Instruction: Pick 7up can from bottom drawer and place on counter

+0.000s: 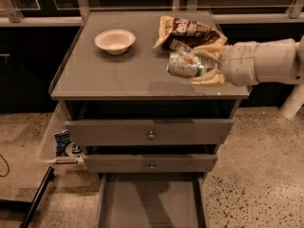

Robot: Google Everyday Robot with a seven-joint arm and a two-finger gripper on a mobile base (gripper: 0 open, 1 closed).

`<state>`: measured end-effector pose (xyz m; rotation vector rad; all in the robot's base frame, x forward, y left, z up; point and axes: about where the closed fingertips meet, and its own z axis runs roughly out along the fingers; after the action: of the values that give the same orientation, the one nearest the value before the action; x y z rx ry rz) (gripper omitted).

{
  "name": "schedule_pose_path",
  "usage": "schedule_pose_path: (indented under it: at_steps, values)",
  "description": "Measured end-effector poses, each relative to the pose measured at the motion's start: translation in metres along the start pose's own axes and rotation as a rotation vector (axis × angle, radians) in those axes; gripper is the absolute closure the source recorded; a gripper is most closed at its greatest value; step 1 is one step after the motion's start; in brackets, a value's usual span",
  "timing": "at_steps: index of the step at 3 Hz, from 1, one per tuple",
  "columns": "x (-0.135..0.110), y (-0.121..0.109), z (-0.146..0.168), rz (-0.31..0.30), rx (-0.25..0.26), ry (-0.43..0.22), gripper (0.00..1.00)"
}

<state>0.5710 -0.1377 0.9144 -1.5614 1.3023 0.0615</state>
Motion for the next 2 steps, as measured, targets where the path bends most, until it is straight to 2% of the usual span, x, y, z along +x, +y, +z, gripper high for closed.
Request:
schedule_pose_path:
  at_steps: [1, 2]
  values:
    - [0.003, -0.032, 0.011, 0.052, -0.002, -0.012, 1.00]
    - [0.013, -0.051, 0.027, 0.109, -0.020, -0.021, 1.00]
